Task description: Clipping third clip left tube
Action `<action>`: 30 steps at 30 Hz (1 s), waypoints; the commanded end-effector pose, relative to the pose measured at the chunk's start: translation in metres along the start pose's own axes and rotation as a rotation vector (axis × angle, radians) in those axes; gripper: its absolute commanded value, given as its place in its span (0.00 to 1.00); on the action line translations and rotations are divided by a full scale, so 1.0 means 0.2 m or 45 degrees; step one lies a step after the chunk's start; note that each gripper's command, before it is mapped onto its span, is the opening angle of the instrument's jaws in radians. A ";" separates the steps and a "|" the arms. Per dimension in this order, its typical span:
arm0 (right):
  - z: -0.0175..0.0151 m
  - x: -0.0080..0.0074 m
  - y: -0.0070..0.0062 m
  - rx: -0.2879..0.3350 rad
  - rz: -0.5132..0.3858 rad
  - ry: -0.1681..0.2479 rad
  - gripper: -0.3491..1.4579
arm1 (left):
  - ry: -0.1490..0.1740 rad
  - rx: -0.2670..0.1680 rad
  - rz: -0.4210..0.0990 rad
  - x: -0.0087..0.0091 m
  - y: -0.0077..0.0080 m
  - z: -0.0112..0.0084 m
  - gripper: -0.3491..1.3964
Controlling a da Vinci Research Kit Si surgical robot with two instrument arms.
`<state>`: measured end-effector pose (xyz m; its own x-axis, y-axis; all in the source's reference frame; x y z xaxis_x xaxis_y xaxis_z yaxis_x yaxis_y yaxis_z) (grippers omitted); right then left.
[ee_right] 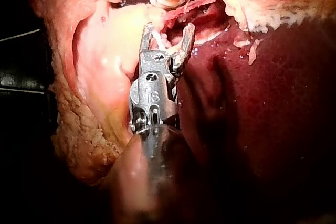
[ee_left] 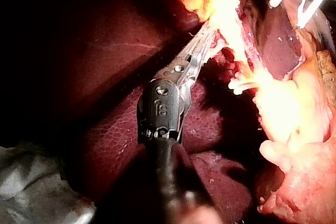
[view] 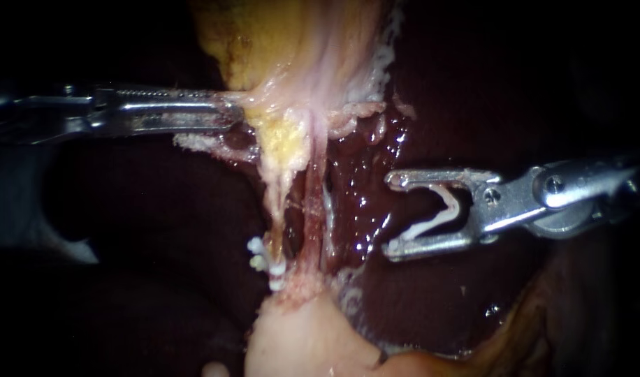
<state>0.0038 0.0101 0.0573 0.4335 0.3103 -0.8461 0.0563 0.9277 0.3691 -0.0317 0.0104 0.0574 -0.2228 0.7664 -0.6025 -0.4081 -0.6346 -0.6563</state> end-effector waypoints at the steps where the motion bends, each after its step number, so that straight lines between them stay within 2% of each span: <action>1: 0.000 0.000 0.000 0.000 0.000 0.000 0.47 | 0.000 -0.001 0.000 0.000 0.000 0.000 0.00; 3: 0.000 0.000 0.000 0.000 0.000 0.000 0.47 | -0.002 -0.005 -0.002 0.002 0.000 -0.002 0.00; 7: 0.000 0.000 0.000 0.000 0.000 0.000 0.47 | -0.008 -0.008 -0.013 0.010 -0.001 -0.013 0.00; 13: 0.000 0.000 0.000 0.000 -0.001 0.000 0.47 | 0.041 0.019 -0.046 0.028 -0.003 -0.040 0.00; 17: -0.001 0.000 0.000 0.005 -0.001 -0.002 0.47 | 0.064 0.038 -0.043 0.034 -0.004 -0.052 0.00; 24: 0.004 0.004 -0.003 0.037 0.000 0.033 0.47 | 0.068 0.057 -0.037 0.033 -0.003 -0.050 0.00; 30: 0.021 0.015 -0.009 0.085 0.127 0.107 0.47 | 0.068 0.055 -0.036 0.031 -0.002 -0.047 0.00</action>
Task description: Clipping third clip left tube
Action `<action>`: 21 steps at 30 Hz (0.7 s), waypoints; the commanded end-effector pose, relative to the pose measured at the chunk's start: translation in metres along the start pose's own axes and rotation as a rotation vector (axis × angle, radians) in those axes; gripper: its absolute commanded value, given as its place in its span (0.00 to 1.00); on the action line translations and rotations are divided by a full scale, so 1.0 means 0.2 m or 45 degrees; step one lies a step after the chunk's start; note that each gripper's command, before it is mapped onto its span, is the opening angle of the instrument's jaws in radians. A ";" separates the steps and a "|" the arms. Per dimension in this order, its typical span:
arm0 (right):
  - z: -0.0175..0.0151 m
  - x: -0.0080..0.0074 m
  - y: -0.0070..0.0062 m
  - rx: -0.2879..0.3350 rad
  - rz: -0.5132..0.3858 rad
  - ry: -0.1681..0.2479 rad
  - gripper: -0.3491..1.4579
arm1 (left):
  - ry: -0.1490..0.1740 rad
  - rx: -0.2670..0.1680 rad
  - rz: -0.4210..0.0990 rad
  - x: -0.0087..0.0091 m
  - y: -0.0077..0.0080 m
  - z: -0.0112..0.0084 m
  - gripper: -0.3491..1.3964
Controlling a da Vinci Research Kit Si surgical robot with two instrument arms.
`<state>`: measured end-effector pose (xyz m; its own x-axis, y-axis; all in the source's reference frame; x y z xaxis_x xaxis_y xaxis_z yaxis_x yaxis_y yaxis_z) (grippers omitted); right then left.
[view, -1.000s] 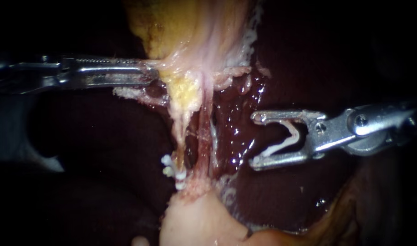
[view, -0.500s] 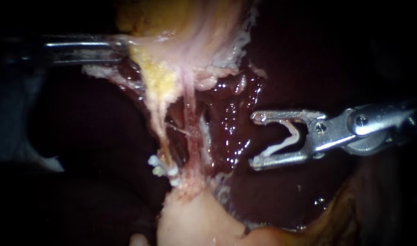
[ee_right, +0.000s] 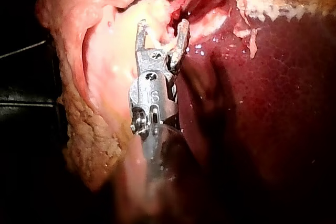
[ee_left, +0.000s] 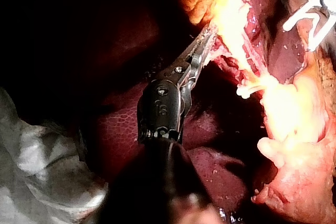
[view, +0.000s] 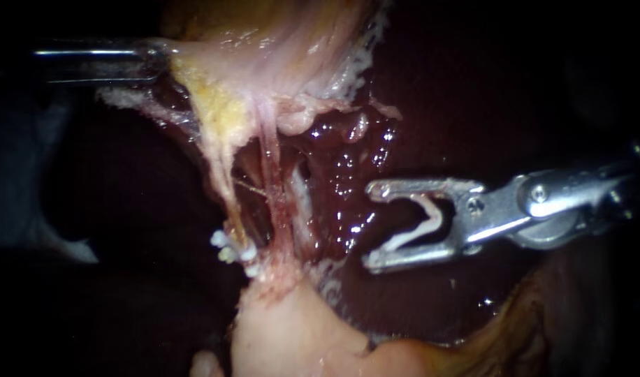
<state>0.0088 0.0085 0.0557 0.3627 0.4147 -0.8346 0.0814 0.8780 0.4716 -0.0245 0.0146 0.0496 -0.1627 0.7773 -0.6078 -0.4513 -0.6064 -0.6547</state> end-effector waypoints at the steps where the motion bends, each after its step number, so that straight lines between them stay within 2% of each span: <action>1: 0.003 0.001 -0.001 0.006 0.029 0.008 0.47 | -0.001 -0.002 0.002 0.000 0.000 0.000 0.00; 5: 0.018 0.008 -0.002 0.025 0.134 0.052 0.47 | -0.001 -0.005 0.003 -0.002 0.001 0.002 0.00; 10: 0.034 0.011 0.003 0.018 0.219 0.071 0.47 | -0.002 -0.009 0.003 -0.002 0.002 0.004 0.00; 15: 0.045 0.008 0.009 0.030 0.247 0.076 0.47 | -0.001 -0.009 0.003 -0.002 0.002 0.004 0.00; 21: 0.055 -0.003 0.017 0.039 0.254 0.076 0.47 | -0.001 -0.009 0.003 -0.002 0.002 0.004 0.00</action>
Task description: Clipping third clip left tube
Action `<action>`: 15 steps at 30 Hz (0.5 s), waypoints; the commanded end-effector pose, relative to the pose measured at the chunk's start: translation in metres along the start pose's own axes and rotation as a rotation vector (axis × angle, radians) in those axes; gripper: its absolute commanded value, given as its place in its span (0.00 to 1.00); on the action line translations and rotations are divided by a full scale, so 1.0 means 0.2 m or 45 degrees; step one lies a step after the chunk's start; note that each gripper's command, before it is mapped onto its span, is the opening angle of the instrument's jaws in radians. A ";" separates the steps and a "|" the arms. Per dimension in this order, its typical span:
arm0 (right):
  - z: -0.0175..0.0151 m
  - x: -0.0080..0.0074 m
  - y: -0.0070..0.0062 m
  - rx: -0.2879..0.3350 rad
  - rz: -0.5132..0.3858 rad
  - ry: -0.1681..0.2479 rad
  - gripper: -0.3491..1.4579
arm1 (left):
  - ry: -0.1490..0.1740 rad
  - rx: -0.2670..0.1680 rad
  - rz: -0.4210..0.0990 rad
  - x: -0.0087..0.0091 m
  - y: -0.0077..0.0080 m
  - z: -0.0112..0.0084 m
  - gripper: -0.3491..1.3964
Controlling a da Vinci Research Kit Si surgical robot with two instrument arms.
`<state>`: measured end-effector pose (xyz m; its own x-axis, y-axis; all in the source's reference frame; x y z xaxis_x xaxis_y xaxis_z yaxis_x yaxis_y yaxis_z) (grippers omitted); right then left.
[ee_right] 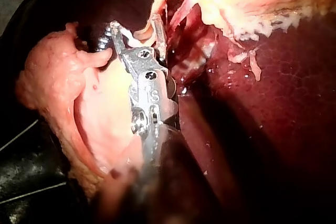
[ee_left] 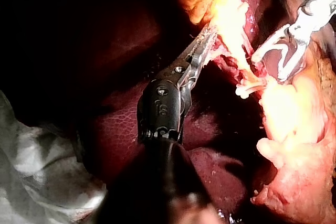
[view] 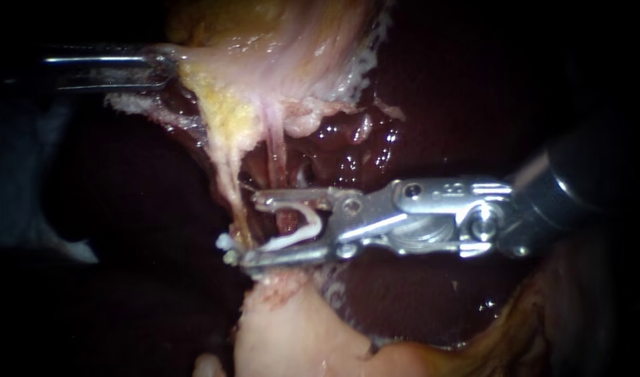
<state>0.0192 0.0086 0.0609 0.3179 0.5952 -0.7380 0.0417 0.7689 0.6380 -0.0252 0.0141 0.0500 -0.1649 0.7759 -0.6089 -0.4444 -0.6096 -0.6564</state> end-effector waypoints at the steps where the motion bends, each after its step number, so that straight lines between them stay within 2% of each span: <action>1: 0.001 -0.002 0.002 -0.002 -0.005 -0.002 0.47 | 0.000 0.000 0.000 0.000 0.000 0.000 0.00; 4: 0.002 -0.006 0.006 -0.004 -0.003 -0.002 0.47 | -0.001 -0.003 0.000 0.000 0.001 0.000 0.00; 8: 0.002 -0.008 0.010 -0.001 -0.005 -0.003 0.47 | -0.001 -0.003 0.000 0.000 0.001 0.000 0.00; 15: 0.006 -0.008 0.015 0.069 -0.023 0.002 0.47 | 0.000 -0.002 0.000 0.000 0.001 0.000 0.00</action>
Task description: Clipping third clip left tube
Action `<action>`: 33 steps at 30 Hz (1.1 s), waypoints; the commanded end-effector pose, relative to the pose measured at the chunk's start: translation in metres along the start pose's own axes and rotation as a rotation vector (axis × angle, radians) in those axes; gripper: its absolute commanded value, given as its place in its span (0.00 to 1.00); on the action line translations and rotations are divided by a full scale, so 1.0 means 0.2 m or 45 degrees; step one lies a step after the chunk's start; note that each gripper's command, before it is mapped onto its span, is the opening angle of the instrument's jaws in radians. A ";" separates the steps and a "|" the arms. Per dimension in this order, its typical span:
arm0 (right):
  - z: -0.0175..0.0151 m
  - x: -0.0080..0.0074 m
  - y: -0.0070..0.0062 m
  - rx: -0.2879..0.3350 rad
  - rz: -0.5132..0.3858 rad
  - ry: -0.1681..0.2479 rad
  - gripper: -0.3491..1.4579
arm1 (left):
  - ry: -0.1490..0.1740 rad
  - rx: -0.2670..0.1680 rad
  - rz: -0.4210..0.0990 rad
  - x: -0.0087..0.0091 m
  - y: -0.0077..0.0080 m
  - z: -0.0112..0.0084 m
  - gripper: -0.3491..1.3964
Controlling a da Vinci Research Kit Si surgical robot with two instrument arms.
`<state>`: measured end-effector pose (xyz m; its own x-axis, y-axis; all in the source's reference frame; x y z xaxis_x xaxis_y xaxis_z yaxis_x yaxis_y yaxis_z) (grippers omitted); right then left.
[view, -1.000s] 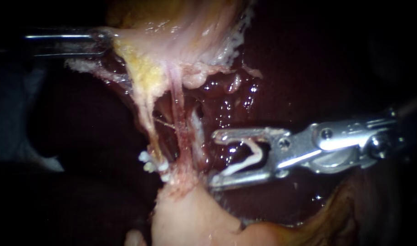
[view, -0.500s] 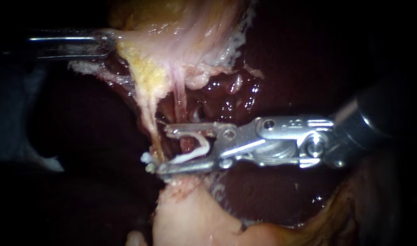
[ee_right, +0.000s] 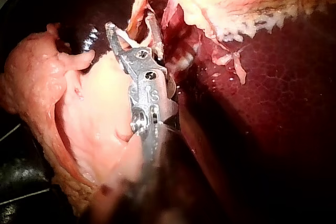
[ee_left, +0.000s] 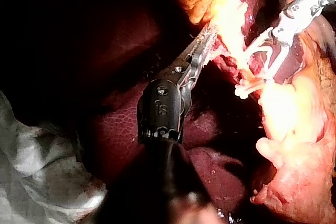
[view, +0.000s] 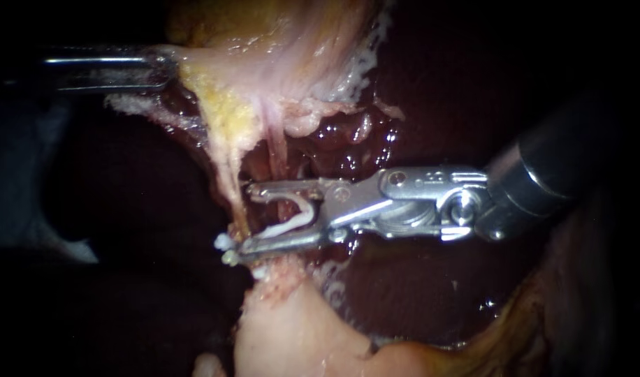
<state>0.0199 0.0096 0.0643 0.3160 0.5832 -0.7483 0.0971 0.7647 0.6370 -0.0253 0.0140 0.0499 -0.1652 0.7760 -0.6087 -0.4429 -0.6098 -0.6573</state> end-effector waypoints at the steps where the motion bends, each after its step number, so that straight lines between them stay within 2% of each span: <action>1: 0.001 0.000 0.000 0.017 -0.009 0.008 0.47 | 0.000 0.000 0.000 0.000 0.000 0.000 0.00; 6: 0.008 0.002 0.001 0.097 -0.040 0.019 0.44 | 0.000 0.000 0.000 0.000 0.000 0.000 0.00; 12: 0.018 0.004 0.000 0.133 -0.059 0.056 0.44 | 0.000 0.001 0.000 0.000 0.000 0.000 0.00; 21: 0.030 0.009 0.002 0.136 -0.004 0.157 0.45 | 0.000 0.001 0.000 0.000 0.000 0.001 0.00; 27: 0.033 0.013 0.003 0.130 0.013 0.187 0.45 | 0.001 0.002 0.000 0.000 0.000 0.001 0.00; 33: 0.030 0.021 0.005 0.106 0.028 0.239 0.45 | 0.001 0.003 0.000 0.000 0.000 0.002 0.00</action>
<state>0.0270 0.0114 0.0626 0.1332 0.6494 -0.7487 0.1679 0.7297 0.6628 -0.0257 0.0140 0.0500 -0.1646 0.7759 -0.6090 -0.4443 -0.6095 -0.6565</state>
